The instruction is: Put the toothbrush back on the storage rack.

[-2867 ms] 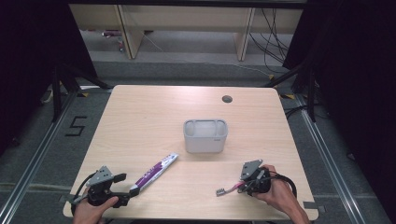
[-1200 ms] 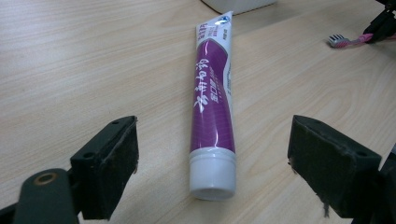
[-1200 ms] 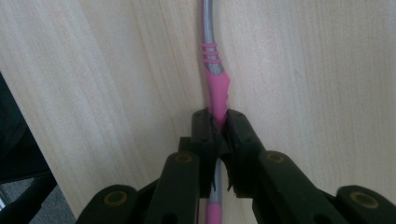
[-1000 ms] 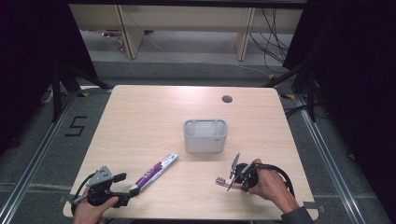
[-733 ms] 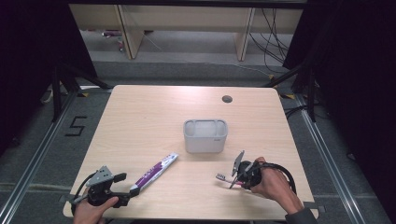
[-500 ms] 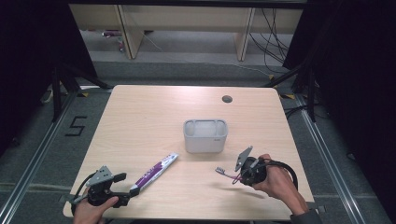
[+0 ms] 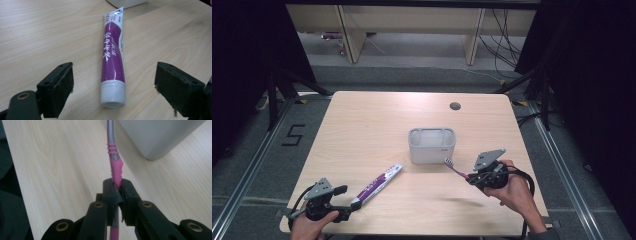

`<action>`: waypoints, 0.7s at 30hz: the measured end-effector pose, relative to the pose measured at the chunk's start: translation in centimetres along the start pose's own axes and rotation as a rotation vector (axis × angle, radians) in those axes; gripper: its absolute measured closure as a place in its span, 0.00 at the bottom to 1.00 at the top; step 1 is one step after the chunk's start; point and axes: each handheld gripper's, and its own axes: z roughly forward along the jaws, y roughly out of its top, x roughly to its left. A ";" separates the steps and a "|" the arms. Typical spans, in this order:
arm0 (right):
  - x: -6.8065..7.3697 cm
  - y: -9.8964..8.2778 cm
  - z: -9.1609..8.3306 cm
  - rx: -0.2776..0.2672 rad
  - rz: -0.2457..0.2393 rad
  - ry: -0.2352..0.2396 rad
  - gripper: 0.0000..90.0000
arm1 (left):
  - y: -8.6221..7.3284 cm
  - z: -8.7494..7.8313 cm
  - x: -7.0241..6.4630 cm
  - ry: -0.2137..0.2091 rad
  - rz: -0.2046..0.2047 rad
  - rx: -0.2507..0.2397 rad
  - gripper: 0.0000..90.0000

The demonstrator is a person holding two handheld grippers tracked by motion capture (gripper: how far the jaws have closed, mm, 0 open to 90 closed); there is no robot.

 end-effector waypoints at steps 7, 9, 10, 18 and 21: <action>-0.2 -0.4 -0.6 -0.166 0.064 0.013 0.93 | 0.0 0.0 0.0 -0.001 -0.005 0.000 0.17; -0.4 -0.4 -0.9 -0.216 0.071 0.030 0.93 | 0.0 0.0 0.0 0.005 -0.003 0.000 0.17; -0.4 -0.5 -1.0 -0.225 0.086 0.021 0.93 | 0.0 0.0 0.0 -0.001 -0.003 0.001 0.17; -0.8 -0.5 -1.3 -0.294 0.110 0.017 0.93 | 0.0 0.0 -0.1 -0.001 0.001 0.001 0.17; -0.9 -0.4 -1.4 -0.319 0.126 0.018 0.93 | 0.0 0.0 -0.1 0.000 0.002 -0.011 0.17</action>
